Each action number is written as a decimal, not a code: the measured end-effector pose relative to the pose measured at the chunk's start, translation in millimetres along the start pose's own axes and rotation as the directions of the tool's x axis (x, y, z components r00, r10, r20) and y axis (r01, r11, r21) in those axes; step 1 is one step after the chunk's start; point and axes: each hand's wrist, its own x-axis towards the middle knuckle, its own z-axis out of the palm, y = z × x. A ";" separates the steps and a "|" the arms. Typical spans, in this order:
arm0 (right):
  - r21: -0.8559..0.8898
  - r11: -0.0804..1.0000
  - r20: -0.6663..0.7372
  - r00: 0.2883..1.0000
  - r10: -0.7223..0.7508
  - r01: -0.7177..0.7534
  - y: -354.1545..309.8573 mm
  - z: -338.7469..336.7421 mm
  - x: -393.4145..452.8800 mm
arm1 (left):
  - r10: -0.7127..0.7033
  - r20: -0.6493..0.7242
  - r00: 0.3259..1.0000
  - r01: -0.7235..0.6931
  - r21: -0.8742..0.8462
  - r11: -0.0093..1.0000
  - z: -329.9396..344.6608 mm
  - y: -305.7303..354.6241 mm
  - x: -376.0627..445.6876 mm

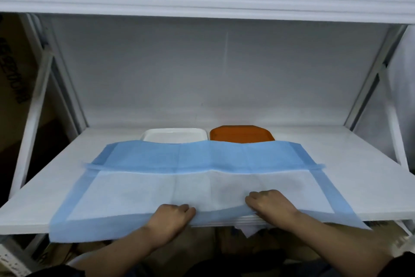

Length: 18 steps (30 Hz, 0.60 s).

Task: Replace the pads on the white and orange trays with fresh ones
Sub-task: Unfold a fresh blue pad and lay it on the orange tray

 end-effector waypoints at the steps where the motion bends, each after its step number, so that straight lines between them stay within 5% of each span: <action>1: -0.004 1.000 0.003 1.000 0.006 -0.006 1.9 1.7 -1.5 | 0.025 -0.019 1.000 -0.025 -0.003 1.000 2.2 2.8 1.3; 5: 0.041 0.999 -0.005 1.000 0.017 -0.017 6.5 5.8 -9.5 | 0.063 -0.013 0.998 -0.063 -0.044 0.997 11.4 13.2 2.3; 10: 0.051 0.984 -0.087 0.983 -0.163 0.168 0.5 21.4 -23.4 | 0.088 0.061 0.994 -0.087 -0.027 0.996 21.5 12.0 -2.6; 15: 0.209 0.961 0.066 0.978 -0.198 0.181 -9.3 14.4 -20.9 | 0.099 0.174 0.980 -0.082 -0.103 0.991 18.3 5.6 -3.0; 18: 0.349 0.935 0.113 0.988 -0.107 0.061 -6.7 -7.1 -3.4 | 0.032 0.159 0.987 0.007 -0.238 0.971 4.8 1.1 6.1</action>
